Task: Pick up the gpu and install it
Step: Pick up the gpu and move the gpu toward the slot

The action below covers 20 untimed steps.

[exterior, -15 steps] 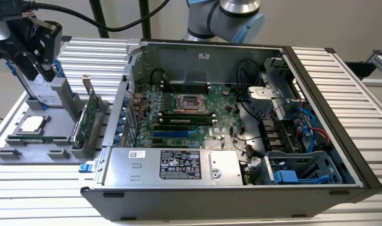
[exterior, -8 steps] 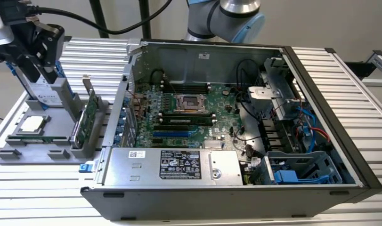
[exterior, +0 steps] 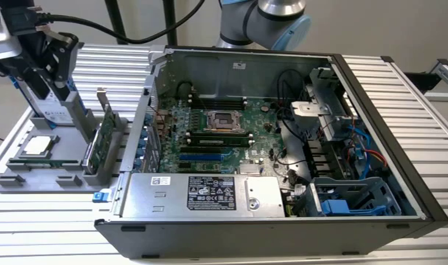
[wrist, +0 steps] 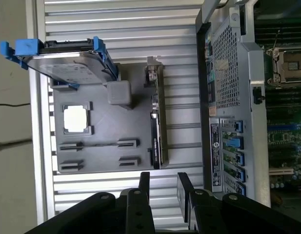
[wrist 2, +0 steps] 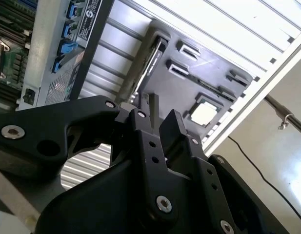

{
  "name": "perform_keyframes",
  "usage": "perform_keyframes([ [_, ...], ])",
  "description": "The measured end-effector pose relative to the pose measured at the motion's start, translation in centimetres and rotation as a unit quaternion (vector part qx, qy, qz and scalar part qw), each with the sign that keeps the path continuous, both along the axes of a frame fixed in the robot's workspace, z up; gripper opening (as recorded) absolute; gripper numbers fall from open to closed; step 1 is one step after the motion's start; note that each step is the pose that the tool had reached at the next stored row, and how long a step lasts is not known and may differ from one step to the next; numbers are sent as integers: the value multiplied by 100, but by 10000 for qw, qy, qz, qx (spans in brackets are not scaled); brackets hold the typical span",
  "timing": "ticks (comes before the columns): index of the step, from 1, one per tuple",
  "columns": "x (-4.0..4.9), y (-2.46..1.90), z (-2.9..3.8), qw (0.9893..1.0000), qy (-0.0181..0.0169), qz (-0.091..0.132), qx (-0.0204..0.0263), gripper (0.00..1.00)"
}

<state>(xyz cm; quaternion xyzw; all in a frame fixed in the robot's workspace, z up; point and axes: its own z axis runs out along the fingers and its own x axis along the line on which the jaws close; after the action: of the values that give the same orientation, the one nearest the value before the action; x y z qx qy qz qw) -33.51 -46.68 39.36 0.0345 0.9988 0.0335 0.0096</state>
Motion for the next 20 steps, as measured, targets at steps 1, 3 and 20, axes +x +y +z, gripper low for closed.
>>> perform_keyframes([
  [1, 2, -1, -7, 10000, 1, 0, 0, 0],
  [3, 4, -3, -20, 10000, 2, 0, 0, 0],
  [20, 5, -17, -173, 10000, 33, 0, 0, 0],
])
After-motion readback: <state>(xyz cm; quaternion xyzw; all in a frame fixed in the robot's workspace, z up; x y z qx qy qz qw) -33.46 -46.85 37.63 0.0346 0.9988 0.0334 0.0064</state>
